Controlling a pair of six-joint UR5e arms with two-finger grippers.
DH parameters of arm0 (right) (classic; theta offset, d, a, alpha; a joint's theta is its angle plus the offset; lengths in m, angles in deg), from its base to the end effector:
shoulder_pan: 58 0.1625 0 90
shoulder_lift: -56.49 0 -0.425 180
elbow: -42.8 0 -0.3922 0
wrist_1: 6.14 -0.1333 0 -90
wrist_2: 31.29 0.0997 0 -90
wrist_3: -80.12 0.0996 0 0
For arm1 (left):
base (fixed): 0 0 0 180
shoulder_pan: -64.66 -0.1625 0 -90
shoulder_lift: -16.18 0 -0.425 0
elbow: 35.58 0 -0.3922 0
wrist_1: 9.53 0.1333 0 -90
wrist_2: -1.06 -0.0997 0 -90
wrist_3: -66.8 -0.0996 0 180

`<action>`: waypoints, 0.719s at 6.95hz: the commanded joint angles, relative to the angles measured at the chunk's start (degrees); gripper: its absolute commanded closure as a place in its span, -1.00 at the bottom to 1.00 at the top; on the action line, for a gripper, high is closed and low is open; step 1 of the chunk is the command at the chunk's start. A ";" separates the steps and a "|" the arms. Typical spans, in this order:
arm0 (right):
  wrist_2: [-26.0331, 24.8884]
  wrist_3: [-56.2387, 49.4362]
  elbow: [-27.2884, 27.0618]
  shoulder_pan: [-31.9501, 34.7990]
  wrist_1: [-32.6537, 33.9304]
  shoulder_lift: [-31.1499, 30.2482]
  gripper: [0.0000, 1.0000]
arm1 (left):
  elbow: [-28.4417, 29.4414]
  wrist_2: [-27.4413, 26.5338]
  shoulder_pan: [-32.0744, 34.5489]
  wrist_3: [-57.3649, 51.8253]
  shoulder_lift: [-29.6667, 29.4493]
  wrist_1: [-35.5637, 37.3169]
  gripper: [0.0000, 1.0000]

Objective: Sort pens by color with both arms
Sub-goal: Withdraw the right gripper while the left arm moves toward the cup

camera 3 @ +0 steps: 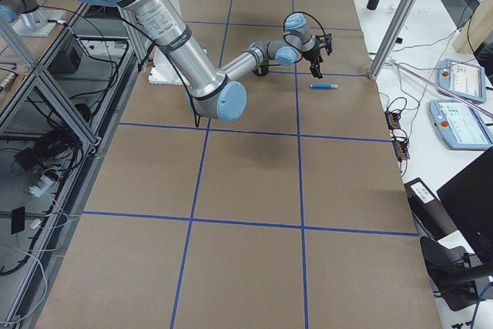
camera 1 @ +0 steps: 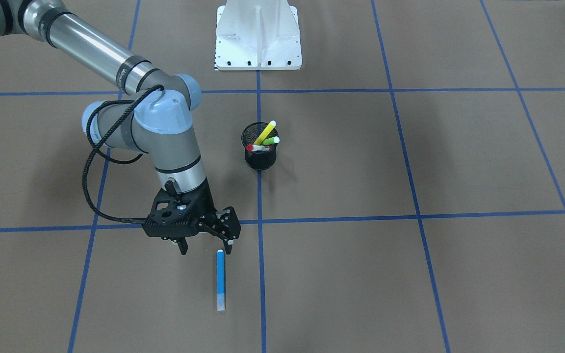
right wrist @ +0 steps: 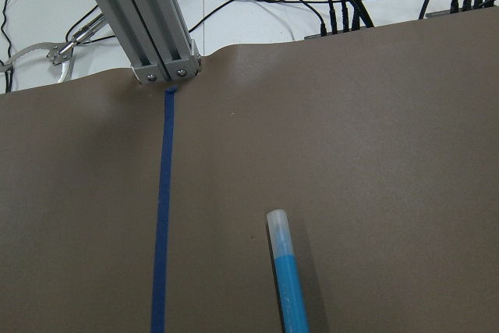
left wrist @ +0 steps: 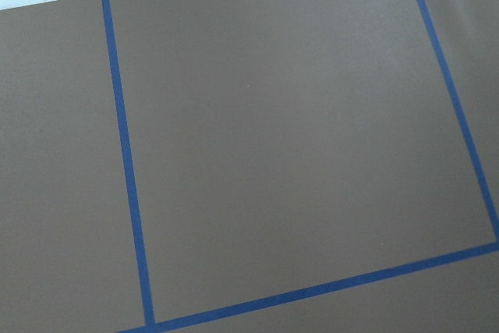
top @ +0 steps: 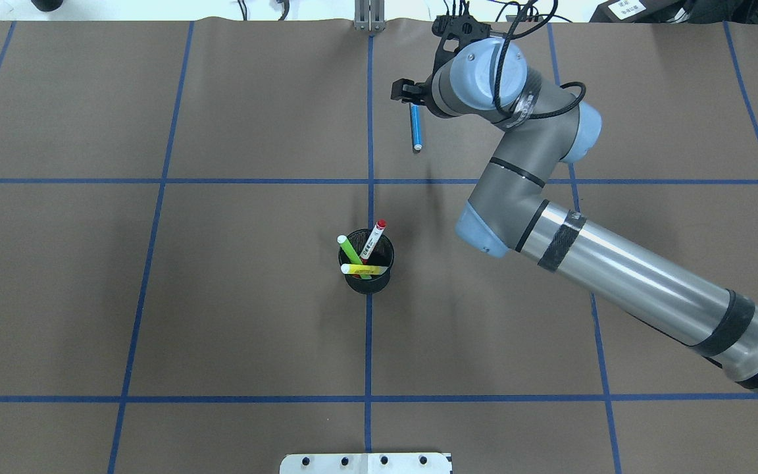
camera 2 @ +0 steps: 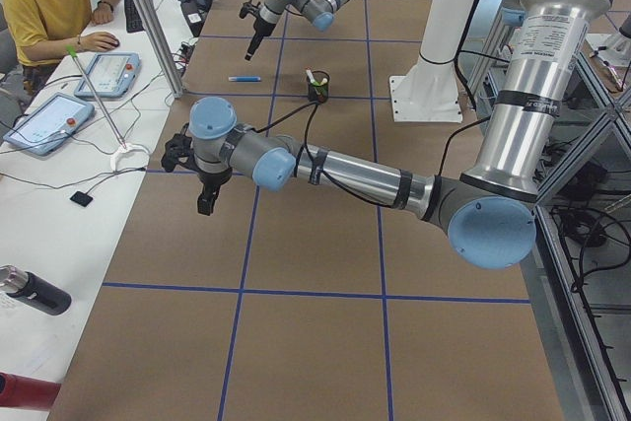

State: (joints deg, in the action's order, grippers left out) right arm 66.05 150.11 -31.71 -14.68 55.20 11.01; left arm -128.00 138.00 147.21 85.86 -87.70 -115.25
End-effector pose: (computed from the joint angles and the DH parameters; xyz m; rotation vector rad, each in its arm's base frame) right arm -0.4831 -0.6213 0.2437 0.4300 -0.9211 0.3069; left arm 0.0176 -0.6018 0.4698 0.3293 0.8948 0.0418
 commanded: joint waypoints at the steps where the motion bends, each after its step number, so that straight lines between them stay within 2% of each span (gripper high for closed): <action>1: 16.15 -4.67 -3.95 6.48 3.58 -3.29 -0.97 | -5.91 -0.10 -4.04 6.05 -0.36 0.43 -1.00; 3: 23.74 -5.83 -5.20 9.14 6.86 -4.17 -0.98 | -6.19 -0.88 -10.54 14.38 -6.39 2.69 -1.00; 4: 26.82 -8.62 -5.55 10.72 6.95 -5.22 -0.98 | -7.41 -4.02 -14.40 19.91 -9.91 6.02 -1.00; 5: 27.37 -10.39 -7.20 11.43 6.95 -7.06 -0.98 | -9.42 -8.84 -19.57 23.71 -12.47 12.14 -1.00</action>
State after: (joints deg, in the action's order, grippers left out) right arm 91.45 141.96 -37.51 -4.48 61.93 5.71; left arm -135.54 133.66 133.03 104.43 -96.75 -108.78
